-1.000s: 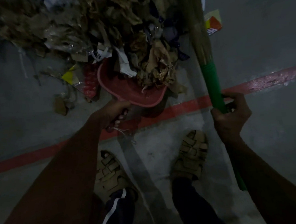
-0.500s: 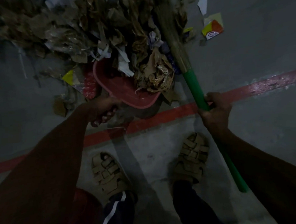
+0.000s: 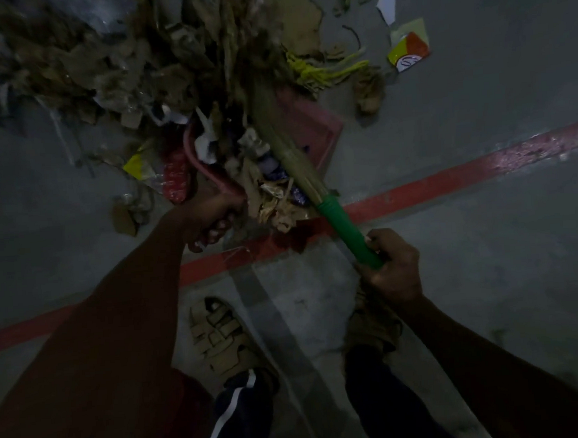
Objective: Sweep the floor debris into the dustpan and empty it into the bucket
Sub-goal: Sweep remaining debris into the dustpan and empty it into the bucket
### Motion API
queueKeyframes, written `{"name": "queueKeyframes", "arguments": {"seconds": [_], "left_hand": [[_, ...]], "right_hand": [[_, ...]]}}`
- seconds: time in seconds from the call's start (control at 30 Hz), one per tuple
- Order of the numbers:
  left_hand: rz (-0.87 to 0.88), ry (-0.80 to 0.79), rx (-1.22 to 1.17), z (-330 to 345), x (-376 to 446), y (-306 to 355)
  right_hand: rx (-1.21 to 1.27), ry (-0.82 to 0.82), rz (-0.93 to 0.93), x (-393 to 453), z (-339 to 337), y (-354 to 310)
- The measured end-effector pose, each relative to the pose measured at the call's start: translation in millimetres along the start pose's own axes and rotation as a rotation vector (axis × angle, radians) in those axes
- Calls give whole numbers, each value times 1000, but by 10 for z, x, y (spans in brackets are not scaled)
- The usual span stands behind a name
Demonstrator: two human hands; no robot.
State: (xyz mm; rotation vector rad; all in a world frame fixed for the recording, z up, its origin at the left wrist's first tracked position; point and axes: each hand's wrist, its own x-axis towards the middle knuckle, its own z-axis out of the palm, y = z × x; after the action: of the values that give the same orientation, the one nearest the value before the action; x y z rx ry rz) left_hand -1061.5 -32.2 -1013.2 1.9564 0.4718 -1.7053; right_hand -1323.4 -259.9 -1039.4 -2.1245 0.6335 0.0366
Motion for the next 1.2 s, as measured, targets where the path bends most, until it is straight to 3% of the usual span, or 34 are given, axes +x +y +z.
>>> {"name": "queueKeyframes", "arguments": {"seconds": [0.27, 0.5, 0.83, 1.2], "left_hand": [[65, -19, -147, 186, -174, -25], [132, 23, -253, 225, -839, -9], [240, 129, -482, 59, -2539, -252], [249, 234, -807, -234, -4876, -968]], "right_hand": [[-19, 7, -65, -14, -243, -133], [-87, 50, -97, 7, -774, -594], [-60, 4, -214, -277, -1374, -2098], [-82, -192, -321, -853, -2114, -4089]]}}
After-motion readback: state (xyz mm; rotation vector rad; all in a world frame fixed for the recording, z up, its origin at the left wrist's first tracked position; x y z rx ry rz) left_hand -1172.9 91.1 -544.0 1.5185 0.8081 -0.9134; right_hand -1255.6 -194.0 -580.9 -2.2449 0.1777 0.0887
